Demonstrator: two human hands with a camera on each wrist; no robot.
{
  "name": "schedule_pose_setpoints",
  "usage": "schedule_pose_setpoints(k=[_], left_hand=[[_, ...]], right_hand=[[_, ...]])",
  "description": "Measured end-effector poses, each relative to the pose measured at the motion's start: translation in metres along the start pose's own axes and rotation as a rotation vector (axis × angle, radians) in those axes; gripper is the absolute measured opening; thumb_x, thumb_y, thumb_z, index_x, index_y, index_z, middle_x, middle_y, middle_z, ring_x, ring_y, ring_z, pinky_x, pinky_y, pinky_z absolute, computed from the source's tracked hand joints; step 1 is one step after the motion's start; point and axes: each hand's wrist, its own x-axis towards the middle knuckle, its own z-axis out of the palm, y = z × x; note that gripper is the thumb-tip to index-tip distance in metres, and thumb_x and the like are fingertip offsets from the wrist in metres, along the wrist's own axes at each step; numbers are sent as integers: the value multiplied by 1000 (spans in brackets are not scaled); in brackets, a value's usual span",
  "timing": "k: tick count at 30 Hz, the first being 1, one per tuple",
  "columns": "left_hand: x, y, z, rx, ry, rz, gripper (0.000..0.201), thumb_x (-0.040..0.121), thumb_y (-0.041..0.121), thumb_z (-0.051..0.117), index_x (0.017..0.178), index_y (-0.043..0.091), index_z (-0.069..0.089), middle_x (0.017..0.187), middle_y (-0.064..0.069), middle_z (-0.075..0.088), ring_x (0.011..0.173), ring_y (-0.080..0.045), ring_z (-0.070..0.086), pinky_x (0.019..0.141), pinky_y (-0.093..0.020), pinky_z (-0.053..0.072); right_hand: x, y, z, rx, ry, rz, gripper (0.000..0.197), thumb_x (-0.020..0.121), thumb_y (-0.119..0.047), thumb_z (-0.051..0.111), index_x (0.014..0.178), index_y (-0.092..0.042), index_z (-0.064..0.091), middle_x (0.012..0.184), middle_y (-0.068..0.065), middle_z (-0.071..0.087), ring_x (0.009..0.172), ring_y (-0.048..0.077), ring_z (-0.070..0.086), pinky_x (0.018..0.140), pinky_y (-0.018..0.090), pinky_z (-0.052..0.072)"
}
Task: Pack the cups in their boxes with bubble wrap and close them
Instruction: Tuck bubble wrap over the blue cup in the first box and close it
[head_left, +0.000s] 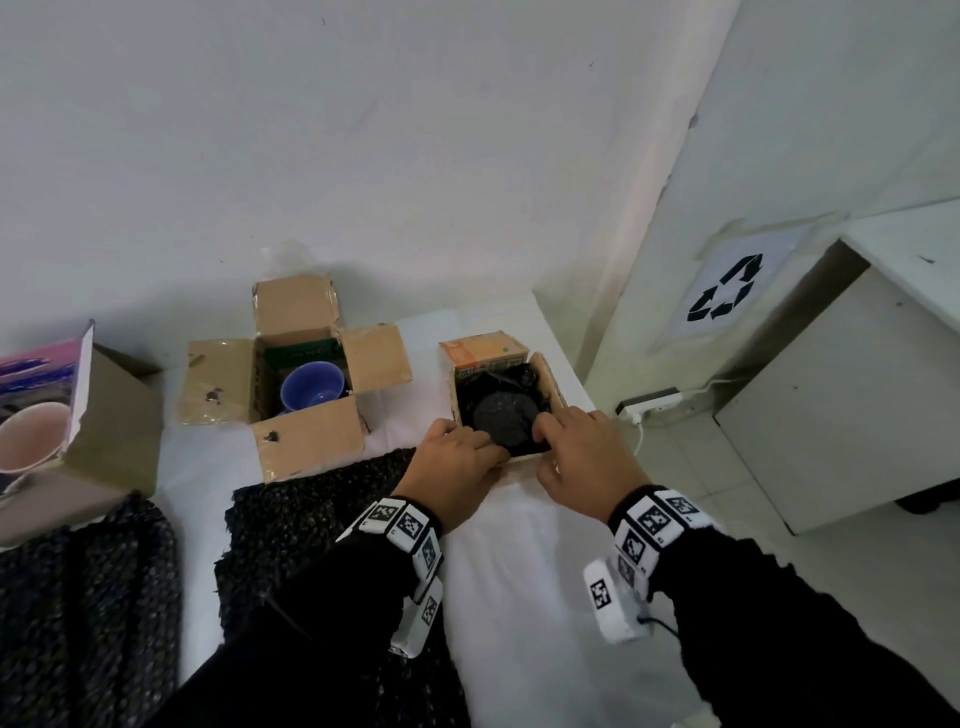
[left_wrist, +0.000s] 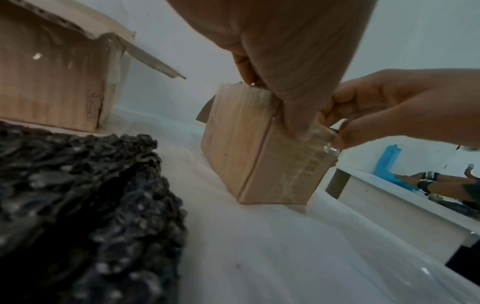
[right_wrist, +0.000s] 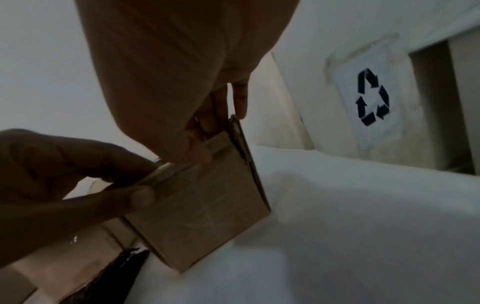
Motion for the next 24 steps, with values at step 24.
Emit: schedule_pose_setpoints(k=[24], left_hand=[[5, -42, -10, 111, -93, 108, 36, 67, 45, 76, 98, 28, 66, 120, 5, 62, 120, -19, 53, 99, -43, 25]], right_hand=[[32, -34, 11, -37, -176, 490, 43, 88, -11, 35, 129, -11, 48, 127, 13, 48, 112, 32, 47, 95, 43, 24]])
